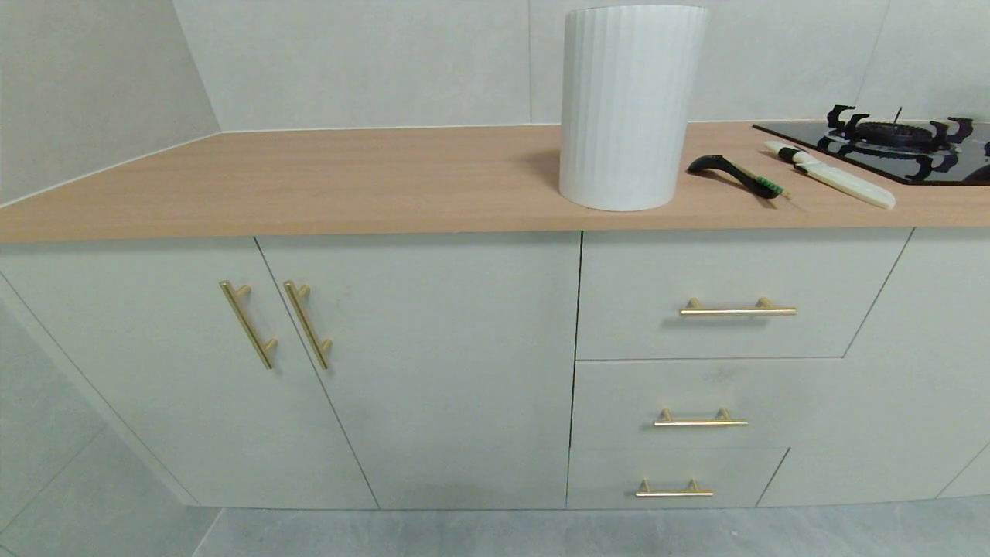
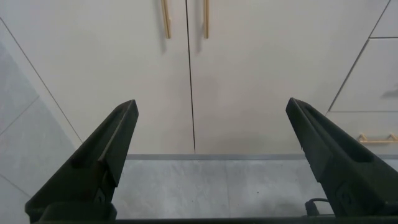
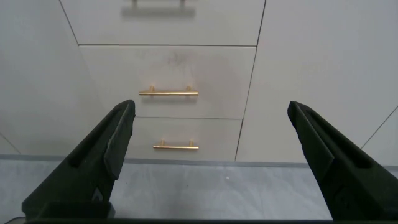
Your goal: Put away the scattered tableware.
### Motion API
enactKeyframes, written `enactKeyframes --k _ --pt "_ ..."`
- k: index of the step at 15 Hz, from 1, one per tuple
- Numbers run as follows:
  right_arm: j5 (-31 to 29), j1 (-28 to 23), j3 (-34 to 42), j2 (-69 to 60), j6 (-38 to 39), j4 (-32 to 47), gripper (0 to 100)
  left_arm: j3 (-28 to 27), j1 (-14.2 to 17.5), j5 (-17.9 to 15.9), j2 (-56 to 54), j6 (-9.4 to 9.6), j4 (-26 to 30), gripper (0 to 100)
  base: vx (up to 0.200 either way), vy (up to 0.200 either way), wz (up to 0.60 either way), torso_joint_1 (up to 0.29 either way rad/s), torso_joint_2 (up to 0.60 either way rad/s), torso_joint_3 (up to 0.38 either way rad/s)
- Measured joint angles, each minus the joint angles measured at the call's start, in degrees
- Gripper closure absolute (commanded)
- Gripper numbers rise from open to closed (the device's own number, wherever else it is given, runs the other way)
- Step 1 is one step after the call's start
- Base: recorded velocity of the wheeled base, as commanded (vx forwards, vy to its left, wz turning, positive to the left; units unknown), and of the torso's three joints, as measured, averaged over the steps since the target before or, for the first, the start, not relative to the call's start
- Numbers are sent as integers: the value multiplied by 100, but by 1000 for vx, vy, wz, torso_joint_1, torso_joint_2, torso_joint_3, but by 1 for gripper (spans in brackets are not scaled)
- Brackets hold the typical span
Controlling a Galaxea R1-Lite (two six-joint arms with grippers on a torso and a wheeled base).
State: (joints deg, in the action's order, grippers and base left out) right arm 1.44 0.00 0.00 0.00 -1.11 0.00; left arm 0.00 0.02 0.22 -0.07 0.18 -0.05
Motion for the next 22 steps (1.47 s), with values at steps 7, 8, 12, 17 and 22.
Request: enactKeyframes --k 7,8,12,17,22 --pt "134 149 -918 294 423 137 0 -2 0 0 0 -2 0 0 0 0 0 0 0 0" --pt "160 258 -1080 556 455 178 0 -2 2 2 0 0 -2 0 0 0 0 0 0 0" --pt "179 663 -1463 2088 447 218 0 0 2 2 0 -2 -2 0 0 0 0 0 0 0" --pt "200 827 -2110 4473 179 137 0 0 2 2 0 0 -2 0 0 0 0 0 0 0" --pt "201 870 -2508 6993 56 -1306 0 0 -2 2 0 0 -2 0 0 0 0 0 0 0"
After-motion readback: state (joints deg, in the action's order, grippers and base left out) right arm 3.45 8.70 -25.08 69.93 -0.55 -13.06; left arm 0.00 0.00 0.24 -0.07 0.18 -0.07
